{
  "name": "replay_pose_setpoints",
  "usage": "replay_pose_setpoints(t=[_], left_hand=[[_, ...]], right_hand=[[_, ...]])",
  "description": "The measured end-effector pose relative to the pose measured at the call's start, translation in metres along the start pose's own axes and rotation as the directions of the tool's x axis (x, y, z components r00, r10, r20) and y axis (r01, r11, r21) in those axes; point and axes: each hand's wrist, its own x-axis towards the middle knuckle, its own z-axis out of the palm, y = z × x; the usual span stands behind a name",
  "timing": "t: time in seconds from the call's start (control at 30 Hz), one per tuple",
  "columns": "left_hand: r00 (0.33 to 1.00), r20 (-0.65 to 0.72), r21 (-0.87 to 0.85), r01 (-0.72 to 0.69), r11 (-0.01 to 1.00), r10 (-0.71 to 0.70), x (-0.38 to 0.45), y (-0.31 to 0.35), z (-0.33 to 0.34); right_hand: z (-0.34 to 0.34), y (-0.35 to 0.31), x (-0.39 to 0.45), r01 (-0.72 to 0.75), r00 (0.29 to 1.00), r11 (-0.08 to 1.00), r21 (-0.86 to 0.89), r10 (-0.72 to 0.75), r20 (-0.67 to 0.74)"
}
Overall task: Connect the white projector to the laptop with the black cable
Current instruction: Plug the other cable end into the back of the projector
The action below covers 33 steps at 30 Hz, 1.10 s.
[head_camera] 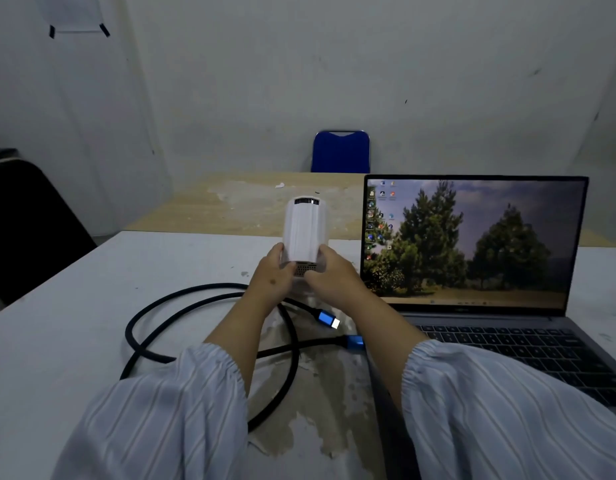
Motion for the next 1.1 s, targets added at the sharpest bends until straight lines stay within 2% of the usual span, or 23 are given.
replay_pose_setpoints(t=[0.2, 0.47, 0.6, 0.73, 0.83, 0.97, 1.03, 1.1], left_hand=[[1.0, 0.009, 0.062, -0.021, 0.998, 0.02, -0.015, -0.001, -0.006], [0.997, -0.048, 0.054, -0.061, 0.997, 0.064, -0.028, -0.005, 0.003], [0.992, -0.04, 0.183, -0.106, 0.977, 0.116, -0.028, -0.005, 0.001], [0.968, 0.027, 0.38, -0.242, 0.893, 0.25, -0.023, -0.002, -0.001], [0.956, 0.106, 0.469, -0.289, 0.835, 0.272, -0.017, -0.003, -0.004], [0.947, 0.146, 0.59, -0.316, 0.743, 0.286, -0.014, -0.007, -0.01], [0.943, 0.147, 0.646, -0.32, 0.693, 0.298, -0.013, -0.006, -0.014], [0.931, 0.169, 0.698, -0.345, 0.627, 0.325, -0.011, -0.003, -0.017]], right_hand=[[-0.004, -0.001, -0.012, 0.007, 1.0, 1.0, -0.01, -0.007, 0.021], [-0.009, 0.002, -0.019, 0.05, 0.997, 0.997, -0.058, -0.047, 0.059], [-0.012, 0.011, -0.025, 0.084, 0.995, 0.996, -0.024, -0.082, 0.065], [-0.006, 0.022, -0.027, 0.015, 0.999, 0.988, -0.155, -0.007, 0.054], [-0.003, 0.02, -0.03, 0.053, 0.989, 0.941, -0.335, -0.002, 0.15], [-0.004, 0.018, -0.03, 0.077, 0.987, 0.832, -0.55, 0.013, 0.158], [-0.004, 0.019, -0.029, 0.094, 0.984, 0.803, -0.588, 0.015, 0.177], [-0.006, 0.019, -0.029, 0.1, 0.984, 0.836, -0.539, -0.002, 0.179]])
